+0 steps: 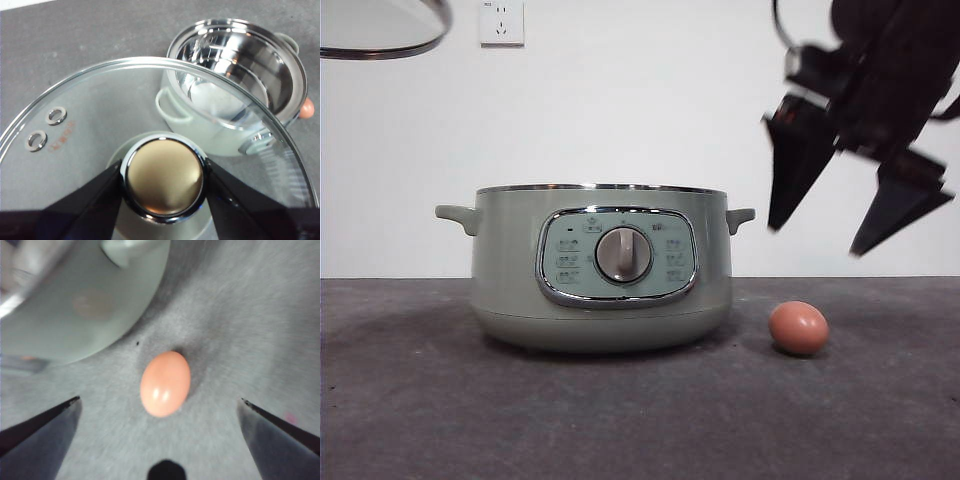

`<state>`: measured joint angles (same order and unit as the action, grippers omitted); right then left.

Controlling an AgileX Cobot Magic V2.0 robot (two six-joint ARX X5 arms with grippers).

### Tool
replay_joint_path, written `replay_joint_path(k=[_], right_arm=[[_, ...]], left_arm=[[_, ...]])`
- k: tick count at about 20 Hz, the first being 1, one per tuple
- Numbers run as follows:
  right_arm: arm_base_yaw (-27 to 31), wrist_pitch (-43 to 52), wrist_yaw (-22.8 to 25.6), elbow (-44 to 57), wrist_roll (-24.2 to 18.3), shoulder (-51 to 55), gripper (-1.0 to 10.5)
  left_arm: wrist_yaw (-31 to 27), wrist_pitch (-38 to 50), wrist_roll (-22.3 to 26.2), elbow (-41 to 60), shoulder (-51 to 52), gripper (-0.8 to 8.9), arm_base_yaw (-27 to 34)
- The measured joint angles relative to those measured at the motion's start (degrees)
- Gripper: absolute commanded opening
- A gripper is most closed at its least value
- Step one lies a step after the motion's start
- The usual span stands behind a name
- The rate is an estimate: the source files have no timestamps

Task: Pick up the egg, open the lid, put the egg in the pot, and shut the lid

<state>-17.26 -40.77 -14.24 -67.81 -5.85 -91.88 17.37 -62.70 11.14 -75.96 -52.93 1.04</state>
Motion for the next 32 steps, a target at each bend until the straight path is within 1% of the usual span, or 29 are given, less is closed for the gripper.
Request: replay_joint_path(k=[2, 6, 8, 12, 16, 17, 19, 21, 22, 23, 24, 25, 30, 32], right_arm=[[-0.57, 1.27, 0.79, 0.00, 0.00, -3.15, 6.6], [-1.14, 2.73, 1.92, -0.02, 0.02, -7.69, 6.4], [-1.27, 3.74, 2.25, -0.02, 0.28, -9.33, 5.9], [-2.05, 4.81, 2.27, -0.02, 0.77, -11.56, 5.7], [-3.76, 5.49, 2.67, -0.02, 2.25, -11.58, 3.3], [-4.11, 5.60, 4.11, -0.02, 2.97, -11.58, 2.7], [-4.50, 5.60, 6.43, -0.02, 3.89, -11.58, 2.1], [-4.55, 5.29, 7.43, -0.02, 5.05, -11.58, 2.1], [-4.55, 5.25, 7.65, -0.02, 5.70, -11.58, 1.7], [-4.52, 5.14, 7.65, -0.04, 6.14, -11.58, 0.9], [-4.55, 4.92, 7.67, -0.11, 6.40, -11.58, 0.3], [-4.55, 4.83, 7.74, -0.13, 6.56, -11.58, 0.0], [-4.55, 4.70, 7.80, -0.13, 6.73, -11.54, -0.1], [-4.52, 2.67, 8.00, -0.13, 6.71, -10.60, -0.1]], left_arm=[[-0.09, -1.05, -0.04, 2.49, 5.51, -0.08, 0.70], [-0.11, -5.33, -0.28, 3.67, 12.24, -0.08, 0.79], [-0.15, -5.20, -0.96, 3.67, 14.23, -0.08, 0.79], [-0.04, -6.86, -1.77, 3.67, 16.13, -0.08, 0.79], [-0.15, -7.54, -1.77, 3.67, 15.54, -0.08, 0.79], [-0.15, -7.54, -1.77, 3.67, 15.54, -0.08, 0.79], [-0.15, -7.54, -1.77, 3.67, 15.61, -0.08, 0.79], [-0.11, -7.54, -1.77, 3.67, 15.65, -0.08, 0.79], [-0.11, -7.54, -1.77, 3.67, 15.65, -0.08, 0.79], [-0.13, -7.54, -1.77, 3.67, 15.63, -0.08, 0.79], [-0.13, -7.54, -1.77, 3.67, 15.63, -0.08, 0.79], [-0.13, -7.54, -1.77, 3.67, 15.65, -0.08, 0.79], [-0.11, -7.54, -1.77, 3.67, 15.65, -0.08, 0.79], [-0.09, -7.54, -1.77, 3.67, 15.65, -0.08, 0.79]])
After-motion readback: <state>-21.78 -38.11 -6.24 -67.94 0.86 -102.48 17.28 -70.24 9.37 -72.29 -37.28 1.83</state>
